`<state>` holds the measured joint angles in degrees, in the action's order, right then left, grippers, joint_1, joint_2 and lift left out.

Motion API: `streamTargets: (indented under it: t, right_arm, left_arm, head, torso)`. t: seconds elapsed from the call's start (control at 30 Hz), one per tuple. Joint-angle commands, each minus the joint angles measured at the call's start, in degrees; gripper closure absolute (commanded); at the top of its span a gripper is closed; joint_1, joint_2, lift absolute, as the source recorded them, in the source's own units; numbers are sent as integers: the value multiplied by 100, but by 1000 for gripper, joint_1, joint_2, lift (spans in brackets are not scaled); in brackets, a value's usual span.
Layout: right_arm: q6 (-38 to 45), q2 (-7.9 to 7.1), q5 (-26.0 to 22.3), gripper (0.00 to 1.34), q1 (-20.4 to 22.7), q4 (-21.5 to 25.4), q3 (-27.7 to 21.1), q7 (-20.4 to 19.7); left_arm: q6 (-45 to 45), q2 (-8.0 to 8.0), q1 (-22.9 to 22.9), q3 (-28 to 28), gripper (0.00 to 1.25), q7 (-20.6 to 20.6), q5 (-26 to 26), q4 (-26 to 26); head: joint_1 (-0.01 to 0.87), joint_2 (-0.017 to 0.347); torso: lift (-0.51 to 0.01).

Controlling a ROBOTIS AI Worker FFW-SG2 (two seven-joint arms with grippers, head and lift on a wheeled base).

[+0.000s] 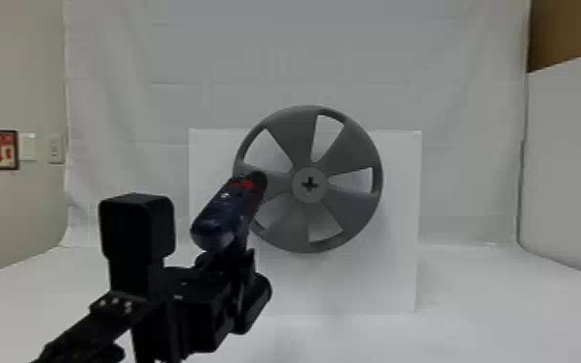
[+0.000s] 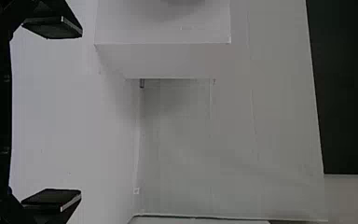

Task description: Grasp the drill and bring into the middle of wheel

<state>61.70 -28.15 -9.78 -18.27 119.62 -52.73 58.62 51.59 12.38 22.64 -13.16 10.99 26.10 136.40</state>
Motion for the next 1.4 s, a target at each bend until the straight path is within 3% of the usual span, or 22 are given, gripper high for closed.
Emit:
streamTargets:
  t: [0.0, 0.4, 1.03, 1.37]
  right_arm:
    - [0, 20, 37, 96, -10, 0, 17, 0]
    - [0, 64, 143, 94, -45, 0, 87, 0]
    - [44, 28, 195, 94, -54, 0, 175, 0]
    - [62, 2, 195, 94, -36, 0, 184, 0]
  left_arm:
    - [0, 46, 135, -248, 1225, 0, 140, 1]
    - [-167, 72, 434, -723, 1225, -44, 237, -281]
    - [-659, -280, 821, -863, 1225, -97, 26, -1388]
    - [-791, -315, 935, -881, 1225, -97, -53, -1792]
  head:
    - [54, 31]
    - [54, 31]
    - [54, 31]
    - [54, 31]
  torso:
    - [-403]
    - [-403]
    - [-403]
    - [-403]
